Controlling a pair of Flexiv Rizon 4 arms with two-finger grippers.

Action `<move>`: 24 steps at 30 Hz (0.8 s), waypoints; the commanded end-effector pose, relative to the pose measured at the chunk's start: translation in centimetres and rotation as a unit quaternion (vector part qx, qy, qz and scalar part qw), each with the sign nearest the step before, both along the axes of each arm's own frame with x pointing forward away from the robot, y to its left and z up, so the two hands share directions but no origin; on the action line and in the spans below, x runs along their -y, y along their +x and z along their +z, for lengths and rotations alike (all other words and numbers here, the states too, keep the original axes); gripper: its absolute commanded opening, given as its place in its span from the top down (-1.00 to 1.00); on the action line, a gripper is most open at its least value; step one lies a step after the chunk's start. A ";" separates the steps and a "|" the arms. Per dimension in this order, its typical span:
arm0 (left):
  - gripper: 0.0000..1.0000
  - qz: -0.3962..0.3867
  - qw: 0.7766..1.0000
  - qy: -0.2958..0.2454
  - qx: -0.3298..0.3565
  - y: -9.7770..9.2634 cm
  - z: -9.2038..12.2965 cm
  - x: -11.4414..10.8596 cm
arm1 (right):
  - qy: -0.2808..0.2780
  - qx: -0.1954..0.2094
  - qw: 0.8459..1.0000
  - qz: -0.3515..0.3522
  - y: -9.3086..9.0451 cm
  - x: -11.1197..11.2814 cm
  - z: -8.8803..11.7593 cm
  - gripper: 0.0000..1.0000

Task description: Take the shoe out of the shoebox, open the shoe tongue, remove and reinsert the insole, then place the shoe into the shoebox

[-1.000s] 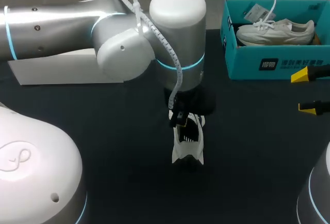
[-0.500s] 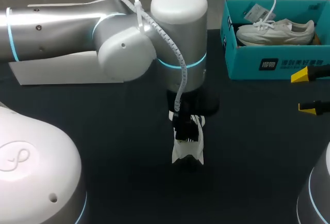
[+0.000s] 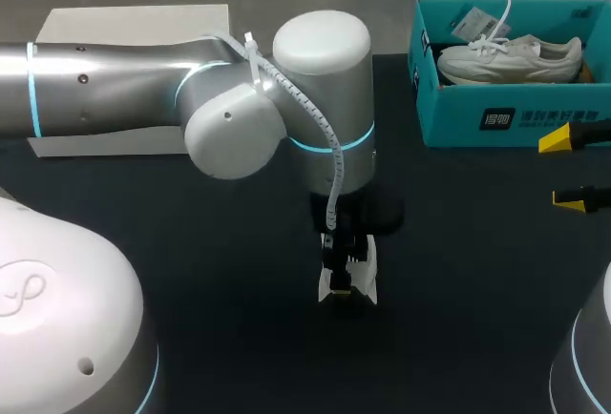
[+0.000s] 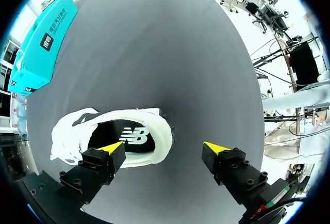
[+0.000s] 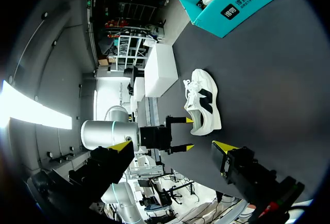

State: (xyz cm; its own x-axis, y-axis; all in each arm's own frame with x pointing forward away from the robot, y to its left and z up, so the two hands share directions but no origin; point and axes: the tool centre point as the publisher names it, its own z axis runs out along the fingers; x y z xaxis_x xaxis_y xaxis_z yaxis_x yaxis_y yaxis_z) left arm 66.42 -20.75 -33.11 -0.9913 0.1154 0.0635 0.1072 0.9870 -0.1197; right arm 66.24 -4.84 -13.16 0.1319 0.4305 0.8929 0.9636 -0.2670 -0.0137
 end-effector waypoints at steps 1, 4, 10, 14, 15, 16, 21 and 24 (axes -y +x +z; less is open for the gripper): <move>-1.00 0.006 1.000 0.000 -0.002 0.1 -0.9 0.5 | -0.002 0.001 1.000 -0.004 -0.5 0.0 0.0 -1.00; -1.00 0.015 1.000 0.003 -0.002 0.0 -1.8 0.9 | -0.002 0.001 1.000 -0.004 -0.5 0.0 0.0 -1.00; -1.00 0.034 0.999 0.009 -0.007 0.3 -3.3 1.3 | -0.002 0.001 1.000 -0.004 -0.5 0.0 0.0 -1.00; -1.00 0.041 0.999 0.012 -0.011 0.6 -4.0 1.3 | -0.002 0.001 1.000 -0.004 -0.5 0.0 0.0 -1.00; -1.00 0.040 0.999 0.014 -0.009 0.7 -4.1 1.3 | -0.002 0.001 1.000 -0.004 -0.5 0.0 0.0 -1.00; -1.00 0.041 0.999 0.013 -0.012 0.7 -4.3 1.3 | -0.002 0.001 1.000 -0.004 -0.5 0.0 0.0 -1.00; -1.00 0.041 0.999 0.017 -0.013 0.8 -5.0 1.4 | -0.002 0.001 1.000 -0.004 -0.5 0.0 0.0 -1.00; -1.00 0.041 0.999 0.020 -0.014 0.8 -5.4 1.5 | -0.002 0.001 1.000 -0.004 -0.5 0.0 0.0 -1.00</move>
